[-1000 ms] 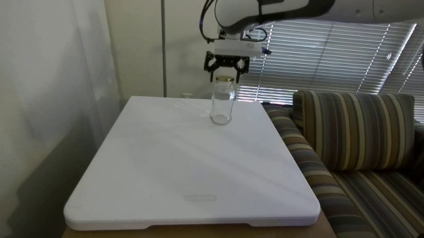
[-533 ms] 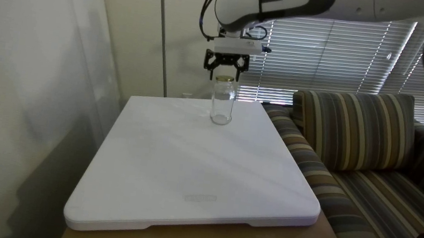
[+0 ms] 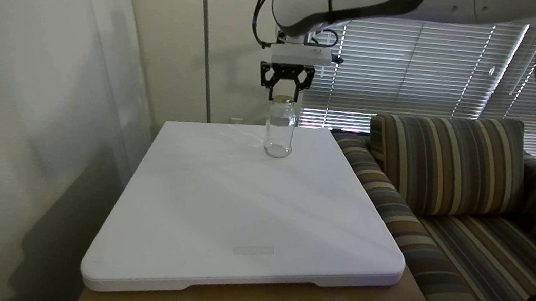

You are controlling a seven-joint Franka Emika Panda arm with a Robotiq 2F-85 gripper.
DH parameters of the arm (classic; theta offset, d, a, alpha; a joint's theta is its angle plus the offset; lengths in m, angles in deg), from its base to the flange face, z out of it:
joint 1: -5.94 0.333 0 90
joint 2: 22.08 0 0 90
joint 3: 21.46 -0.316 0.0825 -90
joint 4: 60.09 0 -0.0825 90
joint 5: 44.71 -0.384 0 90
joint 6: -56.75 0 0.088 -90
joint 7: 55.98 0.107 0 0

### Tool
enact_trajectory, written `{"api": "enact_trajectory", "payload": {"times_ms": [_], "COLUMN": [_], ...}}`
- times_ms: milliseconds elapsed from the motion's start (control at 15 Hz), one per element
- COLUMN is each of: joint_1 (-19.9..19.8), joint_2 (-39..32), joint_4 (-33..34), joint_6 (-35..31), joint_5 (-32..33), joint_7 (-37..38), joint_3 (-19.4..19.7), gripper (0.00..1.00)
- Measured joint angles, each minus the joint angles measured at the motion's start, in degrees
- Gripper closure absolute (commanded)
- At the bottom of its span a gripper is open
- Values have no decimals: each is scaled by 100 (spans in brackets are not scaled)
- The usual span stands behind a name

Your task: Put the lid on the table

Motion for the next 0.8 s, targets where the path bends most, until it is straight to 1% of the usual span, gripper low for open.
{"api": "enact_trajectory", "payload": {"times_ms": [800], "joint_1": [8], "joint_2": [21], "joint_4": [37], "joint_6": [0], "joint_5": [51], "joint_7": [3], "joint_3": [48], "gripper": [53]}}
